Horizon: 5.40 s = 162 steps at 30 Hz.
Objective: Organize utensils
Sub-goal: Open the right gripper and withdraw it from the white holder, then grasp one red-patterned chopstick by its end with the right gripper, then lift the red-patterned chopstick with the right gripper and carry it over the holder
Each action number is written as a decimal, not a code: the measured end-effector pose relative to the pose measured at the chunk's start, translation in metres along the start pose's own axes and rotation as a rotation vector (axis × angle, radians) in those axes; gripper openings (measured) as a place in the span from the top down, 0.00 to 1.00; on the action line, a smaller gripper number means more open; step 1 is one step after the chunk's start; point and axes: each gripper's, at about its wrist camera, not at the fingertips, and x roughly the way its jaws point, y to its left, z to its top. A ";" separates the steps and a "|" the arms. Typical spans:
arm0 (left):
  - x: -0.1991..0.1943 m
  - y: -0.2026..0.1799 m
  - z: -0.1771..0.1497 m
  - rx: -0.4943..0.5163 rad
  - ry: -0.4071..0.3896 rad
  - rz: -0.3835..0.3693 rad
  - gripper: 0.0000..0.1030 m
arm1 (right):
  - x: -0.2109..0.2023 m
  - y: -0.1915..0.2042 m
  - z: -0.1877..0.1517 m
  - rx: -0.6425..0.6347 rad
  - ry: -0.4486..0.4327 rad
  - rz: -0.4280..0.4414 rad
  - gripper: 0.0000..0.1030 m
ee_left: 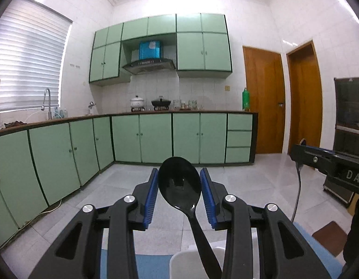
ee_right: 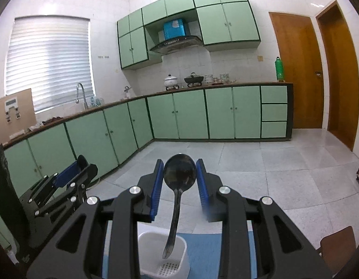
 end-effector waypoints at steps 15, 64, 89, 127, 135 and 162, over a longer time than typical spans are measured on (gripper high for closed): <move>-0.027 0.004 -0.018 -0.033 0.084 -0.060 0.54 | -0.010 0.010 -0.042 0.020 0.111 0.032 0.52; -0.211 0.002 -0.192 -0.065 0.695 -0.030 0.29 | -0.174 0.075 -0.253 -0.094 0.613 -0.119 0.22; -0.211 -0.025 -0.192 -0.010 0.709 -0.104 0.27 | -0.177 0.066 -0.254 -0.007 0.593 0.027 0.95; -0.215 -0.038 -0.190 -0.008 0.695 -0.080 0.94 | -0.180 0.061 -0.256 -0.003 0.582 0.010 0.95; -0.231 -0.025 -0.169 -0.026 0.640 -0.078 0.94 | -0.195 0.059 -0.238 -0.009 0.522 0.008 0.95; -0.215 0.015 -0.002 -0.050 0.297 -0.164 0.94 | -0.206 0.043 -0.043 -0.029 0.264 0.171 0.95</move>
